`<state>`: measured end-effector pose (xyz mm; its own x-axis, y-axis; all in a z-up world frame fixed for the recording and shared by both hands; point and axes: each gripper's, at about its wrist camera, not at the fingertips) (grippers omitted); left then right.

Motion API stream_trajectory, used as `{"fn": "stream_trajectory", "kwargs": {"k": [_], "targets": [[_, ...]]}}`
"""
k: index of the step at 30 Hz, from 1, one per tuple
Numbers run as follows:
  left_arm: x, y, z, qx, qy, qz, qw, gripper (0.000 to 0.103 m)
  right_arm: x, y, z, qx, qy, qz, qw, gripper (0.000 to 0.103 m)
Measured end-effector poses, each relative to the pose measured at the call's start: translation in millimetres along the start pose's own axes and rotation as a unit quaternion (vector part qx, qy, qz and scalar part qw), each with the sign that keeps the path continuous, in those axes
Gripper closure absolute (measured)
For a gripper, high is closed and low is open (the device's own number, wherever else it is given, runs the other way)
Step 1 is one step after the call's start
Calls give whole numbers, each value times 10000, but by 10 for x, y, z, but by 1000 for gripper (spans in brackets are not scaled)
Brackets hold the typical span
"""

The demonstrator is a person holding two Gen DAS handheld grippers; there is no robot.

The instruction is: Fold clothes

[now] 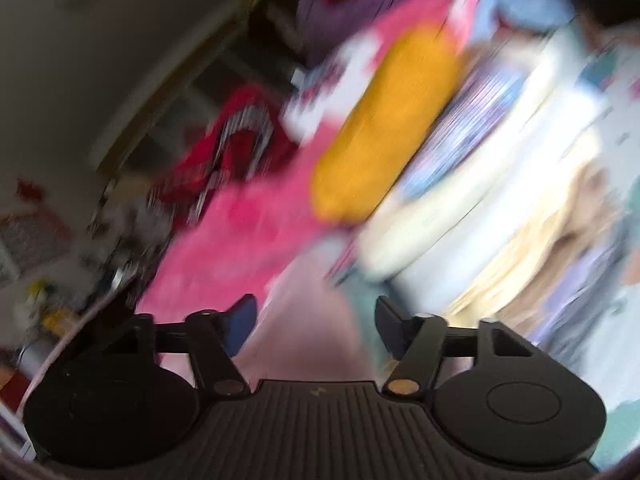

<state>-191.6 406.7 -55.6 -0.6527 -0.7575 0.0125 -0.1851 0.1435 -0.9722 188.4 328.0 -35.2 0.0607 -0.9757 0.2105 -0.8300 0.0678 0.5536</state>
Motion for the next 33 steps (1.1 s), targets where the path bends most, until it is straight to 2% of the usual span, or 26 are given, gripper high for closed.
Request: {"fn": "stream_trajectory", "kwargs": {"k": [3,5,7,9,11,13,14,16,19,20,21,23,24,26,28,31,32,33], "targets": [[-88,-175,114,-50,332,444,9985,42,501,-162,-142,-54,-310,280,9991,33],[-121,-348,251,-176,626,878,9940,36,937,-208,-256,-11,-477,458,9978,33],[-183,-548,483,-436,1086,1328,9842,33,1470,-204,-366,254,-586,616,9961,32],[-295,-778,744,-430,1699,1757,9687,32,1999,-171,-402,558,-583,878,9929,30],[-434,-1067,996,-250,2347,2147,9477,30,2638,-32,-524,796,-649,1199,9875,26],[-533,-1483,1265,-206,3008,2564,9184,28,3316,163,-607,989,-700,1533,9807,19],[-563,-1730,1398,-263,3341,2658,9039,27,3633,288,-653,1051,-783,1722,9763,16],[-618,-2287,1625,-413,4014,2884,8683,21,4196,514,-683,1091,-887,2016,9693,1],[-448,-3063,1907,-758,4769,3098,8191,17,4923,933,-617,1124,-735,2819,9500,1],[-274,-3291,2024,-978,4962,3115,8045,16,5116,1090,-533,1214,-691,3129,9394,0],[-78,-3505,2134,-1261,5060,3096,7951,15,5280,1206,-420,1277,-659,3407,9291,0],[201,-3821,2366,-2021,5043,2937,7865,2,5544,1388,-162,1290,-623,3969,9066,0],[385,-3917,2505,-2442,5034,2778,7809,0,5649,1450,-18,1243,-608,4242,8949,0],[700,-3948,2807,-3078,5185,2420,7602,0,5805,1430,262,889,-431,4721,8760,0],[922,-3784,3090,-3356,5419,2074,7421,0,5823,1382,471,545,-200,5016,8631,0],[1149,-3242,3473,-3594,5775,1544,7165,0,5848,1345,826,280,123,5344,8447,0],[1225,-3036,3604,-3719,5871,1350,7063,0,5887,1303,940,91,211,5415,8404,0],[1280,-2825,3746,-3971,5950,1098,6901,0,5914,1264,1049,-106,248,5486,8357,0]]}}
Point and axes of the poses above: each gripper's, at about its wrist camera, not at the fingertips, and x roughly against the way its jaws point, y to its left, z to its underside, and after that the axes turned 15 degrees about x, right-handed
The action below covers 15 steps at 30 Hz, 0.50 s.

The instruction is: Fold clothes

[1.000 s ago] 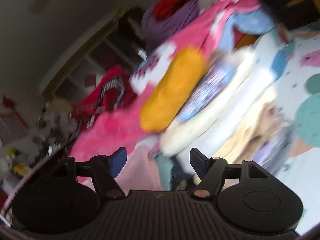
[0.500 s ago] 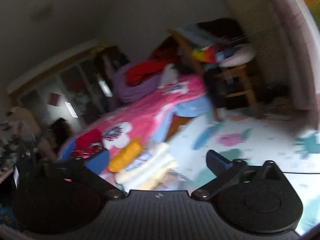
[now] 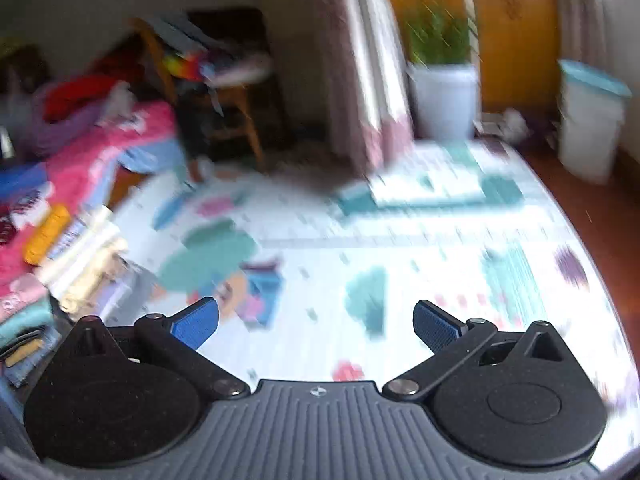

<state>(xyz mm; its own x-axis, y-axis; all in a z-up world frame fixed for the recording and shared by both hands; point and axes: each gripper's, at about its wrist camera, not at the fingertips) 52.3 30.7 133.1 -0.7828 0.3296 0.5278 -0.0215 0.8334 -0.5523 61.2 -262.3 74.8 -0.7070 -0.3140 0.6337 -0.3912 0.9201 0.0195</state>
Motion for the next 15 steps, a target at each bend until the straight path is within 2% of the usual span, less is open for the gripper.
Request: {"fn": "stream_trajectory", "kwargs": {"k": [2,5,7,11,15], "targets": [[-308,149,229,-89,444,-651,9968,0,-88,-57,173,-122,363,261,9989,0],[-557,179,379,-266,627,-1298,9892,0,-275,-28,338,51,671,562,9961,0],[-668,94,415,-491,634,-1626,9834,0,-328,16,443,16,664,699,9953,0],[-725,86,483,-547,660,-1722,9813,0,-473,125,544,149,825,861,9928,0],[-739,117,644,-536,699,-1843,9789,0,-478,129,567,121,939,789,9924,0]]}}
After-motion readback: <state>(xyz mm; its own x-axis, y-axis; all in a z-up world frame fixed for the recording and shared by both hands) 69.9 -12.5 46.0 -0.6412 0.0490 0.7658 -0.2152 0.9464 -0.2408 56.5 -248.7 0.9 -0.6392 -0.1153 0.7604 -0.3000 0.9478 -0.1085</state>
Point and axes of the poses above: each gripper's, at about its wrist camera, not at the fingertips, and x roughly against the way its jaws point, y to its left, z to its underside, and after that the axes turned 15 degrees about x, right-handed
